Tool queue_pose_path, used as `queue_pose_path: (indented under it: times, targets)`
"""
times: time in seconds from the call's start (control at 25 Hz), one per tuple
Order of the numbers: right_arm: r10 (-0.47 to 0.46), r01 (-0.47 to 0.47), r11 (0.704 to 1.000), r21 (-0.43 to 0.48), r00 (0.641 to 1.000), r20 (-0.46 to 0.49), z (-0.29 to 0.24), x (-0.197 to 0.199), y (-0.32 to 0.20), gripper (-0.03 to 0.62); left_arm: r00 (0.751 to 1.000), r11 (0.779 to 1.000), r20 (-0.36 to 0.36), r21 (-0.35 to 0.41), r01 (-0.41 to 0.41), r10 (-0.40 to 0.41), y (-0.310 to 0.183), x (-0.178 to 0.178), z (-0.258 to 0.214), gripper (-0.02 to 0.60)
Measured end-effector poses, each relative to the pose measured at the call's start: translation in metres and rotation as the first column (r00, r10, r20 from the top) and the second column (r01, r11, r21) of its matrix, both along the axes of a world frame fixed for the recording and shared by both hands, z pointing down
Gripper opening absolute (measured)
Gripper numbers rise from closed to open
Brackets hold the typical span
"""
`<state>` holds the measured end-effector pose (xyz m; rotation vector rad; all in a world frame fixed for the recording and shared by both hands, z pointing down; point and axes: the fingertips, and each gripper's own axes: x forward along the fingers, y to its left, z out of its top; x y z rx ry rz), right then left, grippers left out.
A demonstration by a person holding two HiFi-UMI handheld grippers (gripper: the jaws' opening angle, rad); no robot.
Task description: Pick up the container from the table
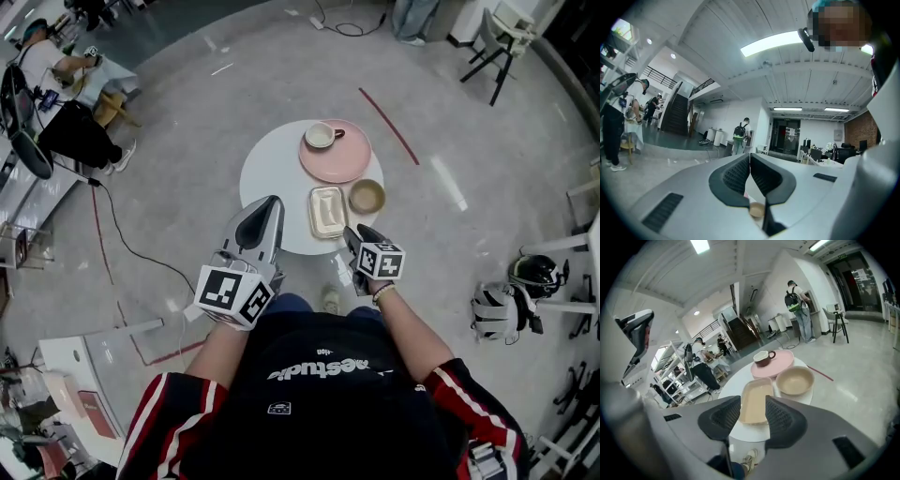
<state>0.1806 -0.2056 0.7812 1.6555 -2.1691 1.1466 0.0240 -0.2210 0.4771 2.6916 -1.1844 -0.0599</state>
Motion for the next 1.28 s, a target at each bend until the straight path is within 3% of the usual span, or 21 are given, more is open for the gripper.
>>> queue_pose_path:
  times: [0.52,0.84,1.28]
  targets:
    - [0.078,-0.055,0.982,-0.178,0.989,0.127,0.082,0.012,-0.006,0.166,0.996,0.998,0.080,-0.030,0.046,-0.044,0.015,0.006,0.016,0.025]
    - [0.160,-0.098,0.968,-0.229,0.949,0.271,0.095,0.007,-0.014,0.166,0.994,0.998,0.096,-0.026,0.056,-0.053,0.015,0.002,0.017,0.025]
    - [0.235,-0.149,0.953,-0.263,0.913,0.333,0.100,0.011,-0.021,0.133,0.991,0.997,0.115,-0.037,0.070,-0.065,0.011,-0.004,0.021,0.025]
